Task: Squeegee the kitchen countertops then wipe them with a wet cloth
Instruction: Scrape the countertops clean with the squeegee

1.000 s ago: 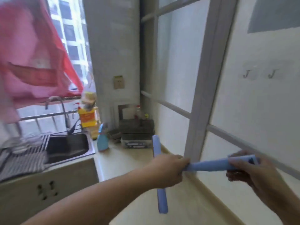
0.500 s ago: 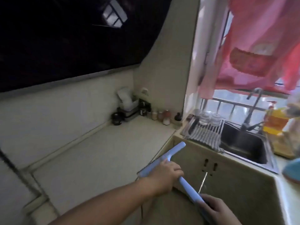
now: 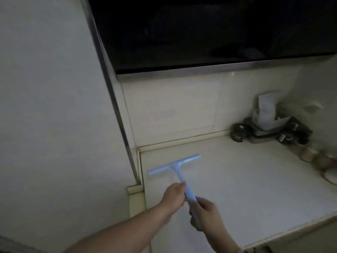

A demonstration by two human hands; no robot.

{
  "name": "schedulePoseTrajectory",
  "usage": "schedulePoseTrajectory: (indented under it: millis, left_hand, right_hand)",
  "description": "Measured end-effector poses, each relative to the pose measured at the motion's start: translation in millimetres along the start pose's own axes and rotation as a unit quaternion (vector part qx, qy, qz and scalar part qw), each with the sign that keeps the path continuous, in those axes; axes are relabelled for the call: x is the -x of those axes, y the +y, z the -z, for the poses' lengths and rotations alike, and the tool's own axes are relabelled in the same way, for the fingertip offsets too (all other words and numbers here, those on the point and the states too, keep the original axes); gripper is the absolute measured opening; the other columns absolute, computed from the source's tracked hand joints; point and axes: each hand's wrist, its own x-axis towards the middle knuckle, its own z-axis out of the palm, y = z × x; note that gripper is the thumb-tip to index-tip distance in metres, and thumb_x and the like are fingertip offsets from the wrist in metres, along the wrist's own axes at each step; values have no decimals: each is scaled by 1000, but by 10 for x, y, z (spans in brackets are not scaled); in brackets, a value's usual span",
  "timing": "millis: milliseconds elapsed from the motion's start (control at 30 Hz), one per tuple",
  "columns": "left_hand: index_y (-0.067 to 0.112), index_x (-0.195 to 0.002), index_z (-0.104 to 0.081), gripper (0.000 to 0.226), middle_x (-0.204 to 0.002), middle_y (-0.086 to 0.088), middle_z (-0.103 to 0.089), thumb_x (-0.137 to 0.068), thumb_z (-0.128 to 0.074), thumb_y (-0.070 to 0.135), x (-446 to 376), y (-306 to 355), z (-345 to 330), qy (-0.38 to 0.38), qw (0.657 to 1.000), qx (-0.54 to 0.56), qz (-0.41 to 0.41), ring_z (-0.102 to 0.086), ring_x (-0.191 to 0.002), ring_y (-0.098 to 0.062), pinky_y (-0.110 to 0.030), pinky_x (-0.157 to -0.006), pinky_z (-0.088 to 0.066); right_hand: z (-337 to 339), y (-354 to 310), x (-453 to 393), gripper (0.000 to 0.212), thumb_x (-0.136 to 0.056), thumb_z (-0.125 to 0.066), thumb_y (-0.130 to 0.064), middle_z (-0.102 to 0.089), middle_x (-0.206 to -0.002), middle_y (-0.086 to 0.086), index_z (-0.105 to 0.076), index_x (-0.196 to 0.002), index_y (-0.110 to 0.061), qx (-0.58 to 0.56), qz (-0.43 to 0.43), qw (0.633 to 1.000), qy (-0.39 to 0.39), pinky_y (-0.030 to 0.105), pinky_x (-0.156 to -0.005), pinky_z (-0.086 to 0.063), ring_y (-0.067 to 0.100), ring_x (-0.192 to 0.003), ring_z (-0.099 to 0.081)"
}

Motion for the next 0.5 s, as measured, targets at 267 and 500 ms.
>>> schedulePoseTrajectory:
  millis: [267,500]
  left_hand:
    - [-1,-94,-64,26,-100,-17,-69,-99,-51,21,-818,366,180,97,949,268,134,-64,-81,-26,-40,-78,-55]
    - [-6,-95,-65,21,-85,-18,-68,-95,-53,11,-1352,331,455,157,933,275,171,-65,-73,-26,-34,-64,-54]
  right_hand:
    - [-256,-209,-1025,26,-97,-52,-22,-51,-56,4,-58,-80,-4,16,-17,998,-61,28,-46,-37,19,-43,-46]
    - [-537,-160,-1638,24,-98,-50,-23,-57,-65,10,-59,-90,-3,21,-68,992,-102,27,-46,-42,20,-46,-53]
